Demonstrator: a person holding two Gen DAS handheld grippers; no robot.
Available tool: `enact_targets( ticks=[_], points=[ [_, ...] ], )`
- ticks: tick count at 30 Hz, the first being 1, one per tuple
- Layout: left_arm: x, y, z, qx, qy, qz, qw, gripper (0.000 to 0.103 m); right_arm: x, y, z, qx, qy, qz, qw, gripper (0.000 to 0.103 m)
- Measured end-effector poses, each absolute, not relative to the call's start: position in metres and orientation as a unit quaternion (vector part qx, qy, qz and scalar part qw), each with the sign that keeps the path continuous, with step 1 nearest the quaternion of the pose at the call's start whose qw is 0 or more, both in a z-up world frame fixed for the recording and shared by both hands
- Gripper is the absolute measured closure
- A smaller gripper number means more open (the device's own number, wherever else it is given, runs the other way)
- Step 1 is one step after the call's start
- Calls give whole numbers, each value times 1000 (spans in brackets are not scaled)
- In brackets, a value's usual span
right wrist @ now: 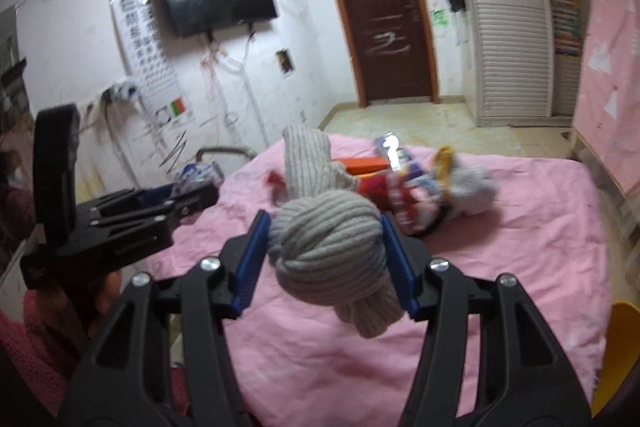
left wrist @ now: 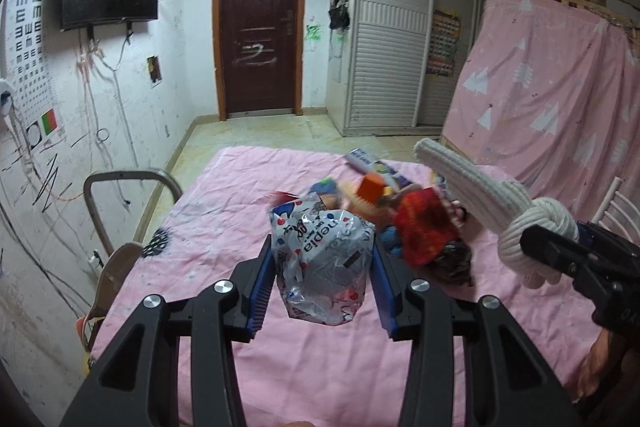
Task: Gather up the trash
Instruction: 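Carry both items to the yellow bucket and open both grippers to drop them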
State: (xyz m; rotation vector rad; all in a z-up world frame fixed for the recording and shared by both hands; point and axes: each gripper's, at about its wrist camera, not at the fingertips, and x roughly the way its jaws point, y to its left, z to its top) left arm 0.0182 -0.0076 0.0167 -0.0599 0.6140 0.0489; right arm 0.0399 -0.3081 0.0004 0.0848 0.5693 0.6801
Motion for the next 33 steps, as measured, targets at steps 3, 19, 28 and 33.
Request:
enact_targets(
  ticks=[3, 19, 28, 33],
  points=[
    [18, -29, 24, -28, 291, -4, 956, 69, 40, -341, 4, 61, 263, 302, 914, 49],
    [36, -190, 35, 24, 282, -190, 940, 69, 26, -537, -10, 155, 227, 92, 957, 49],
    [62, -298, 22, 46, 325, -293, 898, 69, 29, -614, -41, 181, 240, -22, 954, 47],
    [85, -360, -3, 58, 372, -333, 865, 69, 26, -637, -51, 203, 243, -56, 947, 43]
  ],
)
